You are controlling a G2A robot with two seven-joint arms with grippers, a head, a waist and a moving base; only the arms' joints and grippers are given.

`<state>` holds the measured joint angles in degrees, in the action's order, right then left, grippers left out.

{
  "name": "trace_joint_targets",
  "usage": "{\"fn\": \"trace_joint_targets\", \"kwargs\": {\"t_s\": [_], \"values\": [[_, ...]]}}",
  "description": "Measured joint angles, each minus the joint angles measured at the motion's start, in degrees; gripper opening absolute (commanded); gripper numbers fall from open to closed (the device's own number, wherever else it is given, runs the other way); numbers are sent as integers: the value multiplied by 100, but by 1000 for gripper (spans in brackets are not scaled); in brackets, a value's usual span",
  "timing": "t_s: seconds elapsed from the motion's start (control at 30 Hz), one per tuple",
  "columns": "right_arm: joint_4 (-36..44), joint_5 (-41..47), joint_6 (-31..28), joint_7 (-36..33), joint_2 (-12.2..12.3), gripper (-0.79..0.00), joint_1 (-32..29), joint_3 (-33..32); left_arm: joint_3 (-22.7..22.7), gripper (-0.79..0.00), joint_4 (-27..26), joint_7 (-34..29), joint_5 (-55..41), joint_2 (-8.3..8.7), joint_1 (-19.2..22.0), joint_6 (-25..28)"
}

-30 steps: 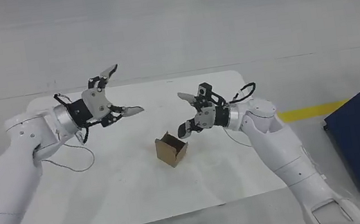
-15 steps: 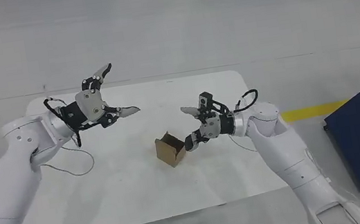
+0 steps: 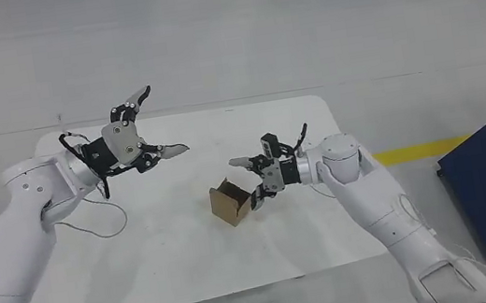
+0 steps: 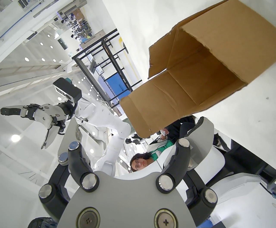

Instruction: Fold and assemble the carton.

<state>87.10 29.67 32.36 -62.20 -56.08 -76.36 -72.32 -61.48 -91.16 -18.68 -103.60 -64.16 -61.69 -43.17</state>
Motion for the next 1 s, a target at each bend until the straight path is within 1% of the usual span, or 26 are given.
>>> {"fn": "trace_joint_targets", "kwargs": {"t_s": [0.13,0.43,0.57,0.63,0.77,0.87,0.9,0.97,1.0], "values": [[-169,200,96,78,-49,0,224,191,0,0,0,0,0,0,0,0],[-482,517,409,743,-226,0,664,779,0,0,0,0,0,0,0,0],[-644,1036,418,1074,-345,0,803,939,0,0,0,0,0,0,0,0],[-741,1391,379,1344,-416,0,871,986,0,0,0,0,0,0,0,0],[-851,1727,407,1788,-521,0,996,1156,0,0,0,0,0,0,0,0],[-888,1669,586,1807,-534,-31,1068,1258,0,0,0,0,0,0,0,0],[-894,1639,639,1759,-524,-40,1076,1251,0,0,0,0,0,0,0,0],[-889,1595,727,1592,-481,-86,1055,1172,0,0,0,0,0,0,0,0],[-879,1574,770,1495,-457,-86,1036,1128,0,0,0,0,0,0,0,0]]}}
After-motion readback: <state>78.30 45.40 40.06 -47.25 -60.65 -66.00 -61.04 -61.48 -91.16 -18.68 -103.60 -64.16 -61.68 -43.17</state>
